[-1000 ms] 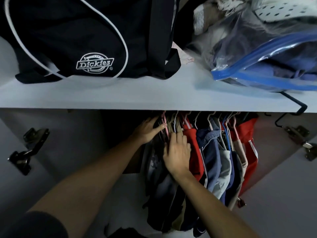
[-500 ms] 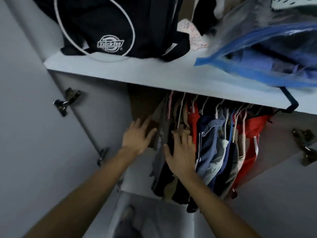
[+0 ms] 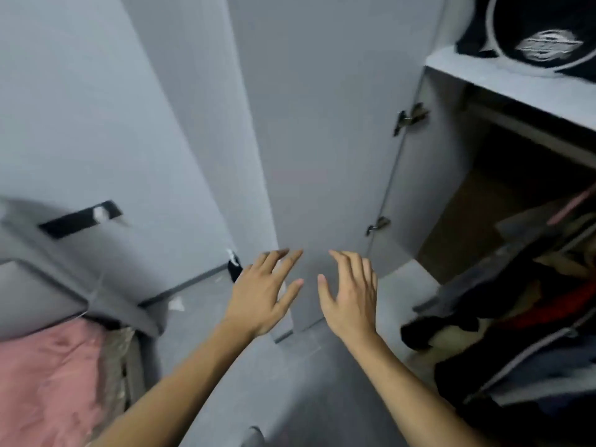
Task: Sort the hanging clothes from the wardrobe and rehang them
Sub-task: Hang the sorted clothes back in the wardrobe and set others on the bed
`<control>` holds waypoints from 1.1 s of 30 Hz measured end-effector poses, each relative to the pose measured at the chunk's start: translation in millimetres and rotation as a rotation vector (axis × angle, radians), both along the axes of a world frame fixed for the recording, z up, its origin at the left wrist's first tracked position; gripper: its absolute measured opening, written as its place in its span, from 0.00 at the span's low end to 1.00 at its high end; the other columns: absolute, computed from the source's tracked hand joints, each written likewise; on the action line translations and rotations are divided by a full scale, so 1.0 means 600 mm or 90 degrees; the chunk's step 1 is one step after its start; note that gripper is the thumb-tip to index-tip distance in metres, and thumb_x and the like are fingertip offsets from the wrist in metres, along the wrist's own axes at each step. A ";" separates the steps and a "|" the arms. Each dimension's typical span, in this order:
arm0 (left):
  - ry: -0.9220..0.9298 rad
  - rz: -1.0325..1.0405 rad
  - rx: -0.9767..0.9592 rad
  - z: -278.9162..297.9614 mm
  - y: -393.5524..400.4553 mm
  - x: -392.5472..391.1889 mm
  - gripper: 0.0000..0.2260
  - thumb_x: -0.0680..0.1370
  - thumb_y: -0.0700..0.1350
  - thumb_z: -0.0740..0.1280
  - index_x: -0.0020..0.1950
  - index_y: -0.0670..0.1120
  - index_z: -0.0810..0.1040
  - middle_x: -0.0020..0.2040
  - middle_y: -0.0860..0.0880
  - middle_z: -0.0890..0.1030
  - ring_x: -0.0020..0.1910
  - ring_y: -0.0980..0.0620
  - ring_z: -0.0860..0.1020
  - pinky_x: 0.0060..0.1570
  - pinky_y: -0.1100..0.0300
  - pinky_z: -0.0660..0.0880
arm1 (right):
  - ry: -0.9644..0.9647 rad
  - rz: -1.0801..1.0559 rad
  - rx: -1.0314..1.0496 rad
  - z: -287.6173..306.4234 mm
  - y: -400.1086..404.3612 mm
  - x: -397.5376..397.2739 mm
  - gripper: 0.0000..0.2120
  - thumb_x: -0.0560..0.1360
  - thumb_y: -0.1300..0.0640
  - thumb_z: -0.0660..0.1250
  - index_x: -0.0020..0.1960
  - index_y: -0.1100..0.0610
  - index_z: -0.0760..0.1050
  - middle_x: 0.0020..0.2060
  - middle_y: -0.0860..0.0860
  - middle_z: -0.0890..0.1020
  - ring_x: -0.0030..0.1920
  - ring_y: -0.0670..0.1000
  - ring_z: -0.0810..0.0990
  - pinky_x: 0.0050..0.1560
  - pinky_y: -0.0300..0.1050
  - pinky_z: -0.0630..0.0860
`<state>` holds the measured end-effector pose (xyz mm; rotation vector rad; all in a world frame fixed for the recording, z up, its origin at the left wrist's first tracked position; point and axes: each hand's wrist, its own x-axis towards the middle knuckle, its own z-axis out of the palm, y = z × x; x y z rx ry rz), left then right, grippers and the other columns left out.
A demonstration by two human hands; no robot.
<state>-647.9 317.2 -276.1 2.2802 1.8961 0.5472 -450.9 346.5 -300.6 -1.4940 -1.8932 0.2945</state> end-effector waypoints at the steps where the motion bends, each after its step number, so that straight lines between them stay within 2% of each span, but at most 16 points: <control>1: 0.002 0.044 0.004 0.000 -0.039 -0.040 0.26 0.86 0.63 0.52 0.82 0.57 0.62 0.73 0.53 0.73 0.71 0.51 0.71 0.61 0.49 0.74 | 0.003 0.040 -0.001 -0.002 -0.010 -0.042 0.21 0.78 0.48 0.67 0.69 0.53 0.74 0.62 0.48 0.76 0.62 0.55 0.74 0.59 0.53 0.71; 4: 0.023 0.201 -0.002 0.005 -0.157 -0.157 0.26 0.86 0.64 0.54 0.82 0.57 0.62 0.74 0.53 0.73 0.71 0.50 0.71 0.61 0.49 0.74 | 0.013 0.172 -0.013 -0.003 -0.052 -0.169 0.22 0.78 0.48 0.67 0.70 0.53 0.73 0.62 0.49 0.76 0.62 0.55 0.74 0.59 0.55 0.72; 7: 0.050 0.345 0.004 0.018 -0.262 -0.263 0.27 0.84 0.63 0.56 0.82 0.55 0.64 0.73 0.51 0.73 0.70 0.48 0.72 0.60 0.49 0.74 | -0.005 0.300 -0.045 -0.004 -0.103 -0.288 0.27 0.78 0.42 0.63 0.74 0.51 0.71 0.64 0.49 0.75 0.65 0.55 0.72 0.64 0.54 0.71; 9: 0.065 0.409 0.001 0.025 -0.326 -0.324 0.28 0.84 0.63 0.56 0.82 0.54 0.64 0.72 0.51 0.73 0.68 0.47 0.73 0.59 0.49 0.74 | -0.033 0.377 -0.064 -0.007 -0.140 -0.358 0.30 0.77 0.40 0.62 0.76 0.50 0.68 0.66 0.49 0.73 0.67 0.55 0.71 0.67 0.54 0.70; 13: 0.068 0.525 -0.015 0.022 -0.445 -0.418 0.29 0.83 0.65 0.53 0.82 0.56 0.64 0.71 0.51 0.74 0.67 0.46 0.73 0.59 0.48 0.74 | -0.045 0.478 -0.062 -0.002 -0.209 -0.477 0.31 0.76 0.40 0.64 0.76 0.49 0.67 0.65 0.49 0.73 0.66 0.55 0.70 0.66 0.56 0.71; 22: 0.025 0.705 0.002 -0.018 -0.621 -0.613 0.28 0.83 0.65 0.54 0.81 0.57 0.65 0.69 0.52 0.75 0.66 0.47 0.74 0.56 0.47 0.75 | -0.084 0.630 -0.040 0.009 -0.307 -0.726 0.29 0.77 0.39 0.63 0.75 0.48 0.68 0.67 0.46 0.72 0.68 0.52 0.69 0.66 0.53 0.70; 27: -0.019 0.737 0.033 -0.057 -0.656 -0.770 0.27 0.83 0.63 0.55 0.80 0.54 0.68 0.67 0.51 0.76 0.66 0.46 0.74 0.59 0.46 0.76 | -0.116 0.674 -0.042 -0.013 -0.336 -0.891 0.29 0.77 0.39 0.63 0.75 0.48 0.68 0.66 0.44 0.72 0.68 0.51 0.70 0.67 0.55 0.71; 33: -0.037 0.808 0.041 -0.066 -0.715 -0.928 0.28 0.83 0.64 0.55 0.80 0.54 0.68 0.67 0.50 0.76 0.65 0.47 0.74 0.63 0.45 0.74 | -0.146 0.726 -0.030 -0.008 -0.357 -1.076 0.29 0.78 0.38 0.63 0.75 0.48 0.69 0.65 0.44 0.73 0.68 0.50 0.69 0.67 0.53 0.70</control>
